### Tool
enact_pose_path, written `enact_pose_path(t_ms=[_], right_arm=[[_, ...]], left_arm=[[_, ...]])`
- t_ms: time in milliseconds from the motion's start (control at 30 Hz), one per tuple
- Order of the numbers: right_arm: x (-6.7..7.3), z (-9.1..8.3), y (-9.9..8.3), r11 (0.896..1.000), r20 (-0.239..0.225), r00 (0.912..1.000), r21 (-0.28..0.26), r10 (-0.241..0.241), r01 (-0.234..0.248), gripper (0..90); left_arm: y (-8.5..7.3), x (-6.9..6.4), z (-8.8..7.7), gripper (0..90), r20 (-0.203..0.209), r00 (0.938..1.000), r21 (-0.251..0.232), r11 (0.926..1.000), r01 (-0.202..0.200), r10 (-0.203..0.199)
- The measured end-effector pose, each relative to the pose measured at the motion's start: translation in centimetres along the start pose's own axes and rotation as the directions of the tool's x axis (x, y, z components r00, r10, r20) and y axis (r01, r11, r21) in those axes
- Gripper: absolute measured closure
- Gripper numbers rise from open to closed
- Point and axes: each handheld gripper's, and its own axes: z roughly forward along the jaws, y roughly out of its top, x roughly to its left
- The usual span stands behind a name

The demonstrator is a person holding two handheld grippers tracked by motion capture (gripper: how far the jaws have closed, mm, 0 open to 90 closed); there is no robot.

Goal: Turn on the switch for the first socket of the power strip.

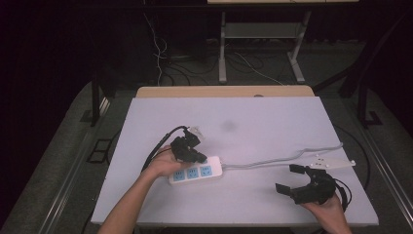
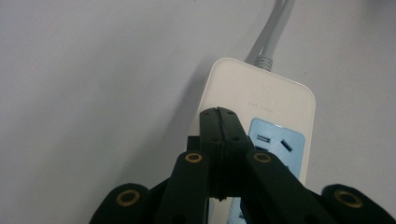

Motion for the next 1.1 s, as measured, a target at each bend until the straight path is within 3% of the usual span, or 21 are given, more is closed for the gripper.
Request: enact_pose_path(t_ms=[100,233,467,867,1033,1100], right_arm=[[-0.1,-0.1,0.0,1.000,0.000,1.0000,-0.004,0.000,0.000,0.3],[-0.2,0.0,0.0,1.000,0.002,1.0000,-0.003,0.001,-0.001,0.3],[-0.4,-0.1,0.0,1.000,0.002,0.9999,-0.006,0.012,-0.012,0.3],[-0.4,-0.1,-0.1,1.000,0.006,0.9999,-0.008,0.012,-0.012,0.3],[-0.3,-0.1,-0.1,1.000,0.007,0.9999,-0.009,0.015,-0.015,0.3],[-0.3,-0.1,-0.1,1.000,0.007,0.9999,-0.012,0.015,-0.015,0.3]], left_arm=[[0.1,-0.1,-0.1,89.3,-0.024,0.9994,-0.005,0.9996,-0.027,0.026],[0.1,0.2,-0.2,89.2,-0.033,0.9991,-0.017,0.9995,-0.028,0.027],[0.2,0.5,-0.4,89.1,-0.046,0.9989,-0.046,0.9989,-0.008,0.006],[-0.4,0.9,-2.8,88.5,-0.068,0.9973,-0.094,0.9954,0.021,-0.027],[-0.7,0.6,-3.9,83.6,-0.079,0.9960,-0.121,0.9922,0.031,-0.041],[-0.8,0.5,-4.4,76.7,-0.088,0.9944,-0.123,0.9912,0.048,-0.059]])
